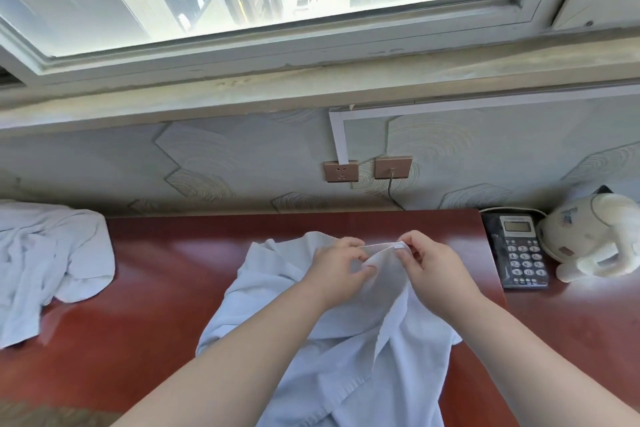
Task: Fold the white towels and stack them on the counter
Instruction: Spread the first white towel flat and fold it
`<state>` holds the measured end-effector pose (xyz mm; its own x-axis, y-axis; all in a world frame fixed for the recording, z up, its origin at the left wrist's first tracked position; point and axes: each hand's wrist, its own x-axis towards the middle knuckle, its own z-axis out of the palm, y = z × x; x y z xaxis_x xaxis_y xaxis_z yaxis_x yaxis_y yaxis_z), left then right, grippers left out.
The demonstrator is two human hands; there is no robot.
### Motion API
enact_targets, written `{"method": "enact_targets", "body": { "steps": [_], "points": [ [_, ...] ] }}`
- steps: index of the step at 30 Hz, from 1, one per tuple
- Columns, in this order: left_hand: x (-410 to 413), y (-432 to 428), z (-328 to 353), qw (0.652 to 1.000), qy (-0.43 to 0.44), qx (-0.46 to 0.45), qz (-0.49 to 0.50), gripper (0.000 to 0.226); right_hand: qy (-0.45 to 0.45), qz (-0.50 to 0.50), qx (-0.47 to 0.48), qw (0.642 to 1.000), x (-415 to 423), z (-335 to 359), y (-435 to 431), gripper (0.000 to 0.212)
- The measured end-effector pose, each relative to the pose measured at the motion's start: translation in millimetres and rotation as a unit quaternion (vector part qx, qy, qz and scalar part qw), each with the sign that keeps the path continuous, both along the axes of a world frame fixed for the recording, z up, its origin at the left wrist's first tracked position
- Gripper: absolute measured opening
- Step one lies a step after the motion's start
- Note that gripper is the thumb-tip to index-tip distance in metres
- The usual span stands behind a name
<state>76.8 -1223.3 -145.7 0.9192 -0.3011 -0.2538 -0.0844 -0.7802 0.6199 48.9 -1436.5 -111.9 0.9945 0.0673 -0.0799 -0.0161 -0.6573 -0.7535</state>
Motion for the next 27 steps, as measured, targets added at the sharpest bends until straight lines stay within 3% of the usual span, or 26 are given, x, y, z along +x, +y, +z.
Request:
{"method": "enact_targets", "body": {
  "steps": [4, 10, 15, 19, 22, 27],
  "points": [
    [1.2, 51.3, -20.8, 0.978, 0.070, 0.195, -0.027, 0.044, -0.014, -0.048, -0.008, 0.999, -6.6, 5.8, 1.0, 0.010],
    [26.6, 130.0, -31.4, 0.929, 0.063, 0.358, -0.065, 0.036, 0.034, -0.046, -0.190, 0.980, -21.7, 12.2, 2.8, 0.022],
    [54.2, 179.0, -35.7, 0.922, 0.082, 0.375, 0.047, 0.031, 0.053, -0.039, -0.248, 0.967, -24.9, 18.1, 25.7, 0.023],
    [66.0, 198.8, -47.3, 0.941, 0.112, 0.320, 0.019, 0.026, 0.064, -0.057, -0.253, 0.964, -25.2, 17.6, 44.1, 0.029],
    [65.2, 208.1, -47.8, 0.952, 0.098, 0.286, 0.051, 0.022, 0.076, -0.074, -0.241, 0.965, -26.3, 18.8, 57.7, 0.024],
    [65.1, 227.7, -38.7, 0.931, 0.108, 0.347, 0.034, 0.021, 0.075, -0.092, -0.233, 0.965, -28.9, 21.8, 75.7, 0.021]
  ]
}}
